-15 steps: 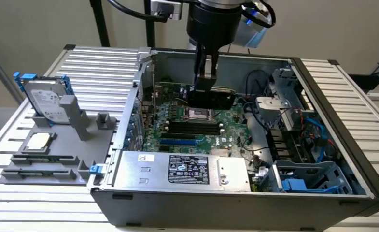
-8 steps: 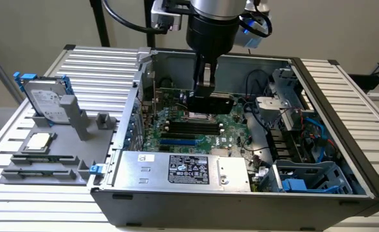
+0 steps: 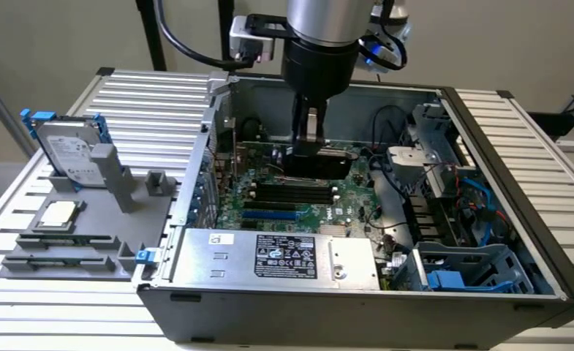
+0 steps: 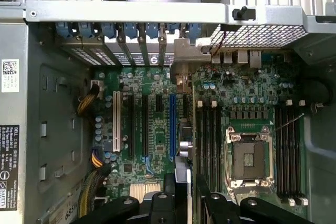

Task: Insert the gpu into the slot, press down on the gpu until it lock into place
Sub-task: 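Insert the gpu into the slot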

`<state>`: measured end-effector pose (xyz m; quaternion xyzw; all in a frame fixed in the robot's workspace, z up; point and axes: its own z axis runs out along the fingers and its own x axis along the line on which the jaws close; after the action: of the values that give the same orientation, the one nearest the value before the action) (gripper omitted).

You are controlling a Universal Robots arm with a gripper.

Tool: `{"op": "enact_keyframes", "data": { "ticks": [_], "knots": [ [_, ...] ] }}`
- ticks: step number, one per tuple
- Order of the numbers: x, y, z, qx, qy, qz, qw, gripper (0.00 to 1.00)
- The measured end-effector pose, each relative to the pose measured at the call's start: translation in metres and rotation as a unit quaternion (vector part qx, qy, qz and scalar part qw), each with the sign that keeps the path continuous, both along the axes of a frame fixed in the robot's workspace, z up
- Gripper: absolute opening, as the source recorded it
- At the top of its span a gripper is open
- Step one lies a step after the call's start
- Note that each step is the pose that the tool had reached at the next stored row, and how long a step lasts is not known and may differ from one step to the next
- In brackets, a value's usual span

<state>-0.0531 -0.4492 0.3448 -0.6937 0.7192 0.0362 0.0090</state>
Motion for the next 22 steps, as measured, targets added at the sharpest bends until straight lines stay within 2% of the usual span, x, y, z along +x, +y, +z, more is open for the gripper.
{"op": "enact_keyframes", "data": {
  "ticks": [12, 22],
  "knots": [
    [0.0, 0.0, -0.0219, 0.0, -0.0003, 0.001, 1.0, 0.26],
    [-0.01, 0.0, -0.0402, 0.0001, -0.0024, 0.002, 1.0, 0.26]
  ]
}}
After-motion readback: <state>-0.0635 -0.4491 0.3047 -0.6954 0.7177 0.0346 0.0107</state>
